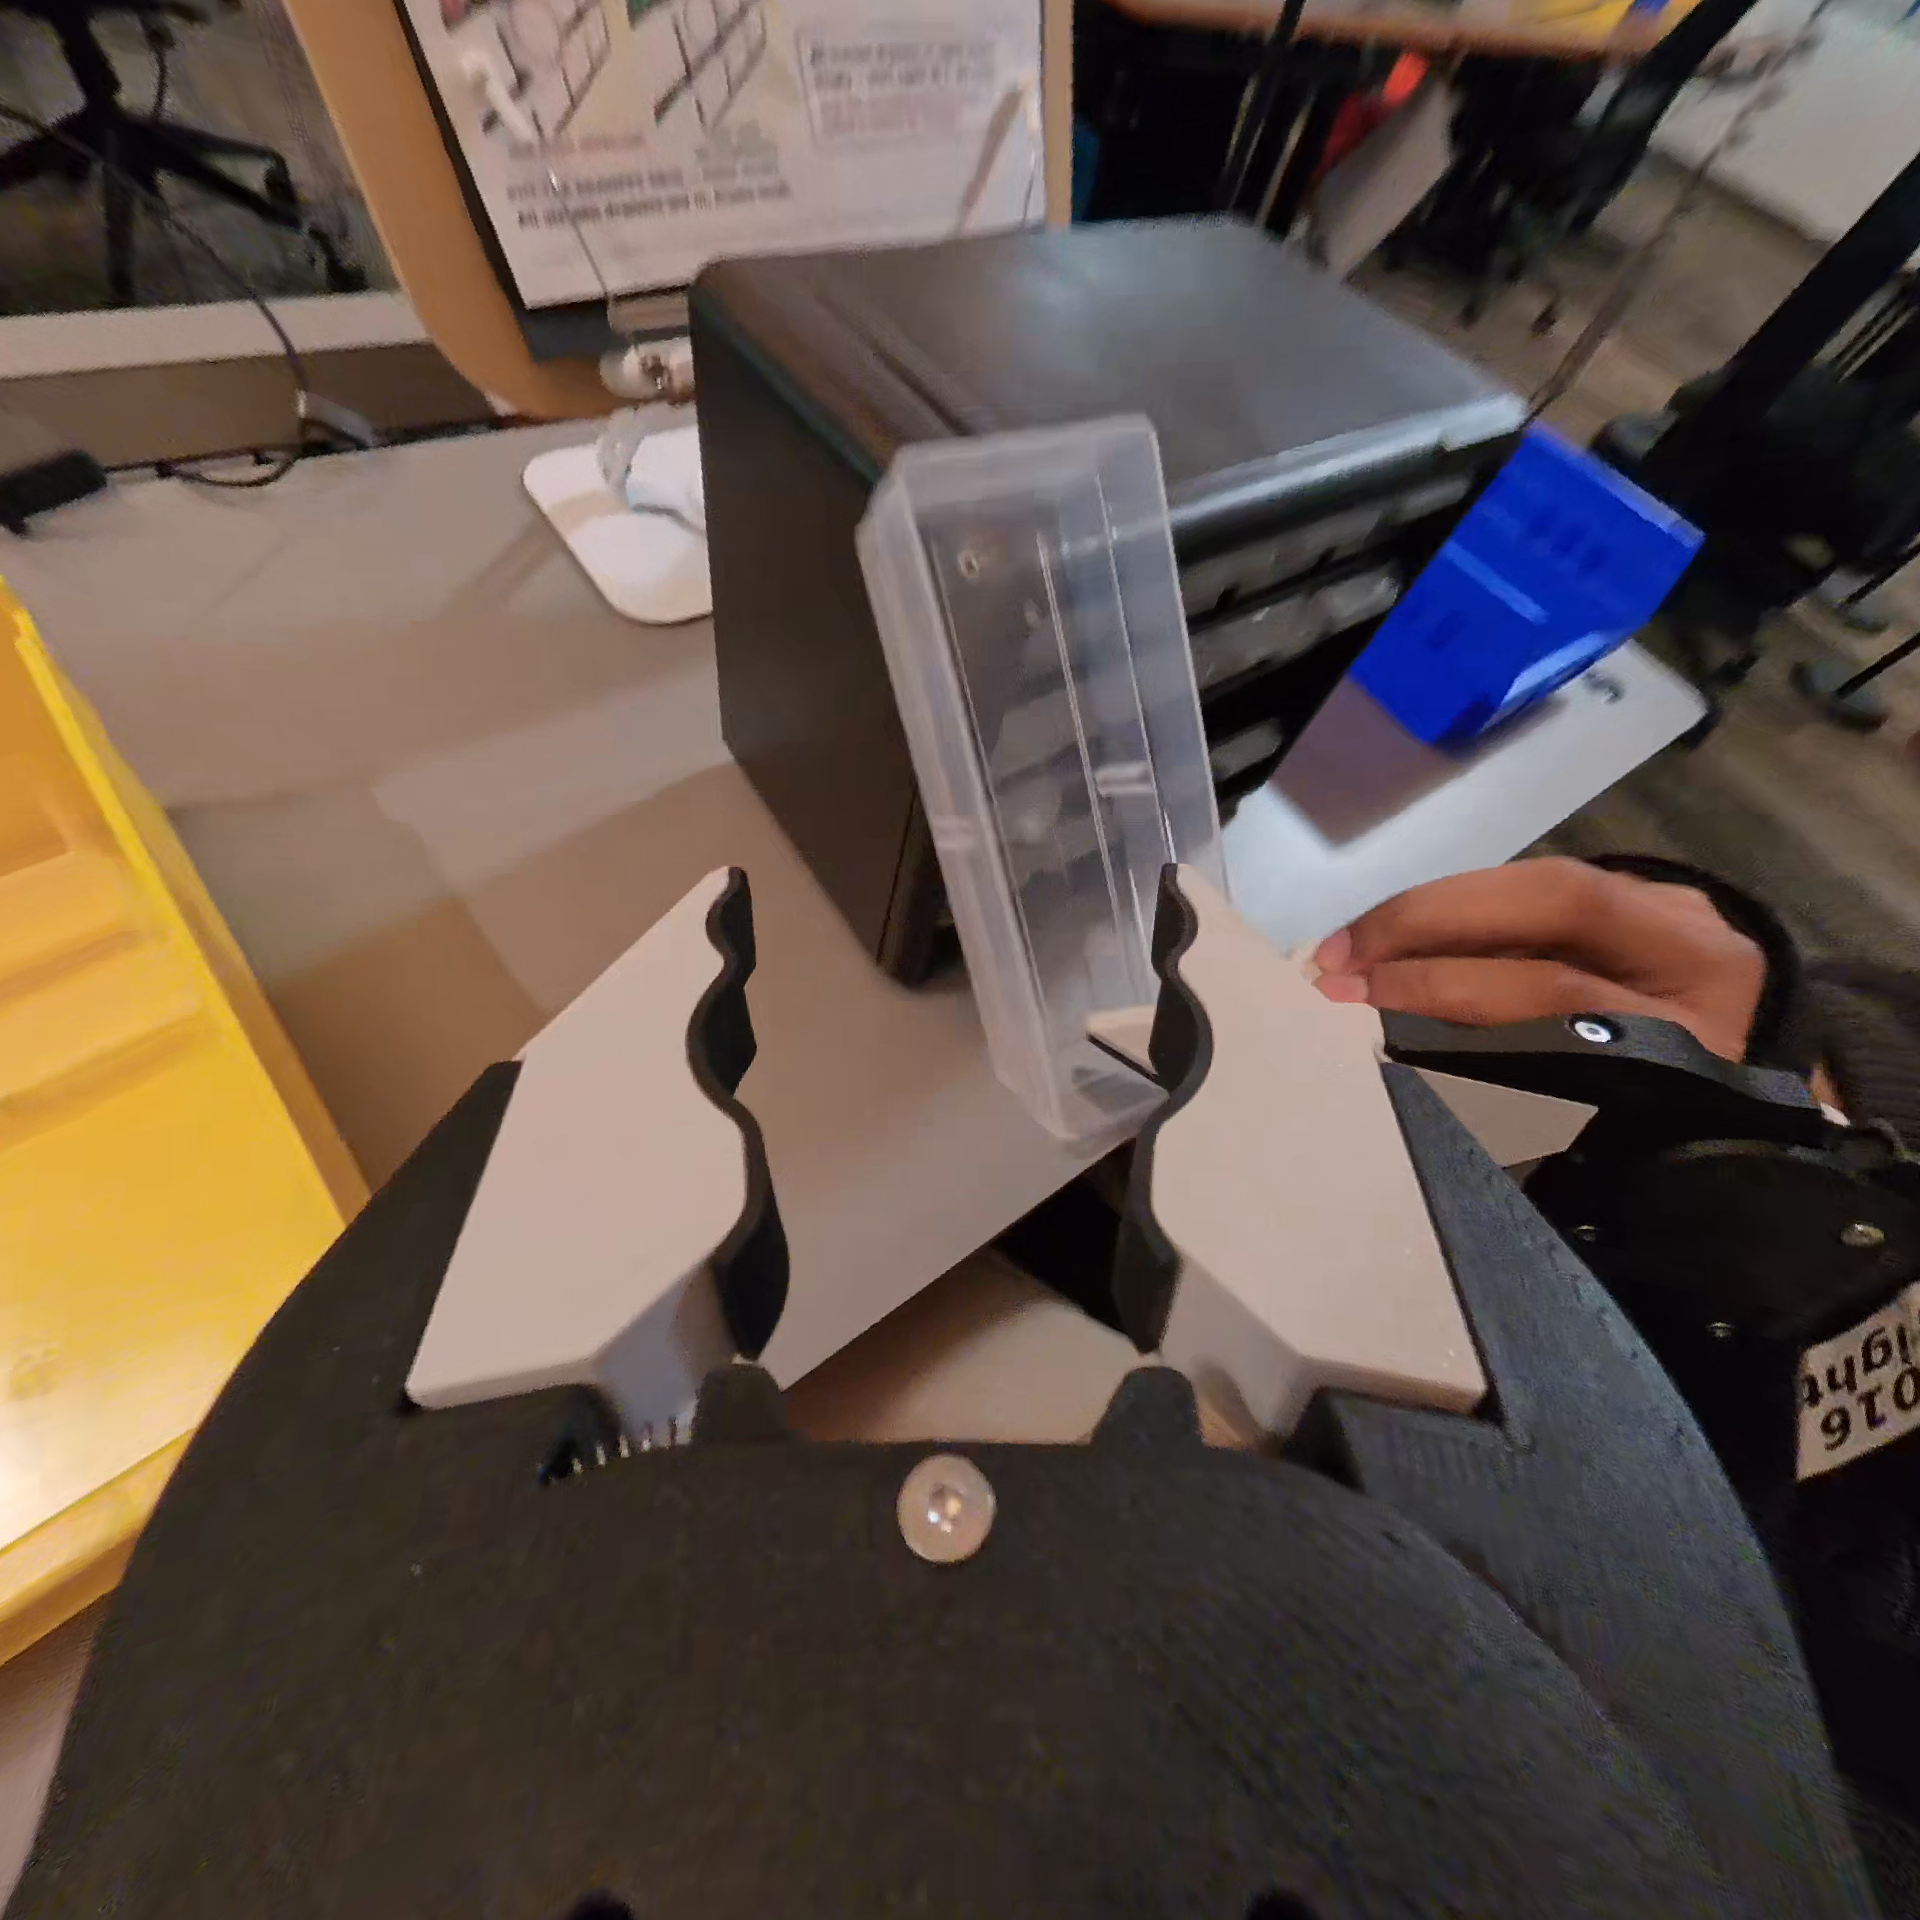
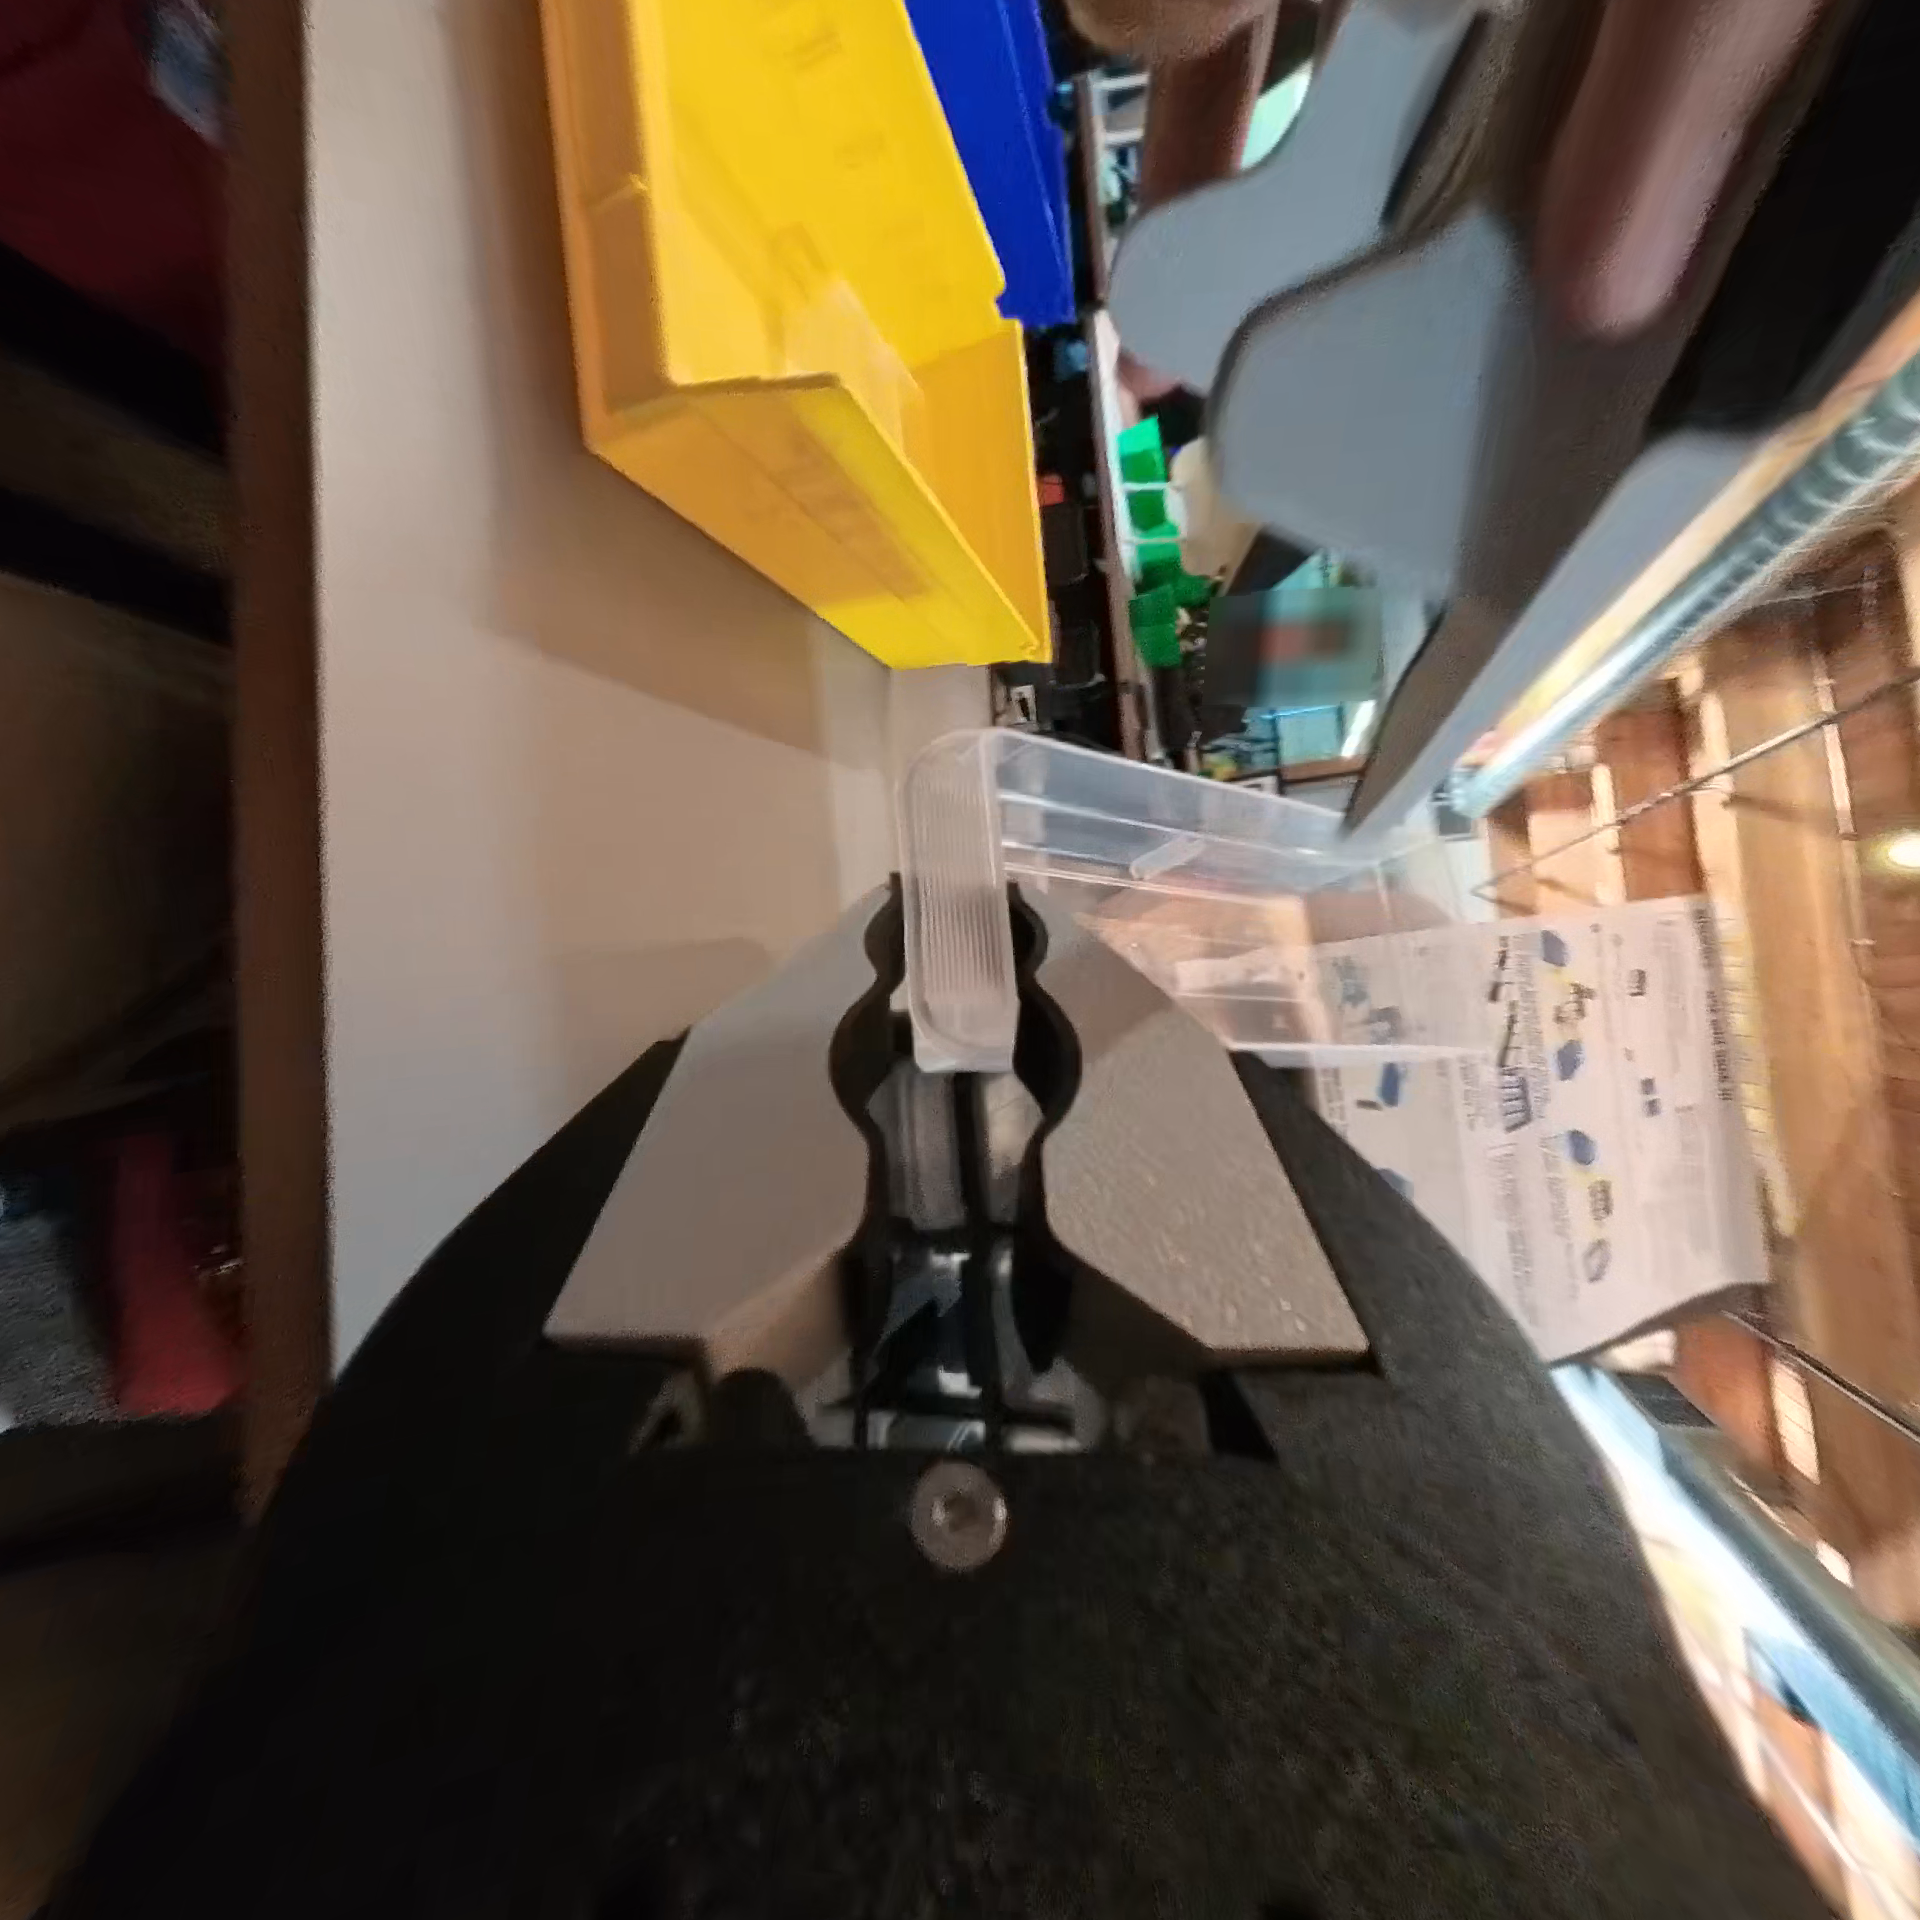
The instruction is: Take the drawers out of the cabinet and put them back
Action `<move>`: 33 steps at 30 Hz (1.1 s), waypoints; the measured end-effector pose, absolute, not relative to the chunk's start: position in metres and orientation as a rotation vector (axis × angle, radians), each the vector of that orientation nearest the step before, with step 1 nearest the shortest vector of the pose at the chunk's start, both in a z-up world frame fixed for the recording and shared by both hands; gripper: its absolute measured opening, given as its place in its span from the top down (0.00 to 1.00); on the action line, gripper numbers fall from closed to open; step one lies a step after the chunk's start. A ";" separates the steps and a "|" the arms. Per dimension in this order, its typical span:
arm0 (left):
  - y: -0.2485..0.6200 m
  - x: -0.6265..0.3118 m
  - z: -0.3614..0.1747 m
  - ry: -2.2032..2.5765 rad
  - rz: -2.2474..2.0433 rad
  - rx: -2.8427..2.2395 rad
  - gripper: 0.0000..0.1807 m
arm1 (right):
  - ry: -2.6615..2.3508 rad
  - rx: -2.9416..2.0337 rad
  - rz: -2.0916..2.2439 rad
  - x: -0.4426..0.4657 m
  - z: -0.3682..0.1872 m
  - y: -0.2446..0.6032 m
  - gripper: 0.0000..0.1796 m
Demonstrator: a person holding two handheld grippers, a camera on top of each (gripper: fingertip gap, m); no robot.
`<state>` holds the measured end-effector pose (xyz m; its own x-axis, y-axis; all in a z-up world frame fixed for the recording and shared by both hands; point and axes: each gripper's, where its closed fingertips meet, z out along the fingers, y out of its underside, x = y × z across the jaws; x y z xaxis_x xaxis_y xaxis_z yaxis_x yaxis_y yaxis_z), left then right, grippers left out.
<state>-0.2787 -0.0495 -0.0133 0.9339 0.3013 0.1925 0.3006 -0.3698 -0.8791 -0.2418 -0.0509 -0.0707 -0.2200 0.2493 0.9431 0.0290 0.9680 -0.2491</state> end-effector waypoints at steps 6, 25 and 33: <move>-0.053 -0.296 -0.005 -0.495 -0.073 -1.731 0.57 | -1.998 -0.243 0.437 -0.182 -0.085 -0.049 0.90; 0.010 -0.279 -0.111 -0.426 -0.313 -1.586 0.57 | -2.398 -0.388 0.891 -0.128 -0.117 0.003 0.90; 0.015 -0.277 -0.119 -0.421 -0.376 -1.595 0.58 | -2.390 -0.491 0.950 -0.136 -0.117 0.023 0.91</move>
<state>-0.2771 0.0150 -0.1192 0.8754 0.0422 0.4815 0.4832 -0.0511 -0.8740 -0.1362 0.0226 -0.1174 -0.8006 0.5008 0.3289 0.1383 0.6886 -0.7118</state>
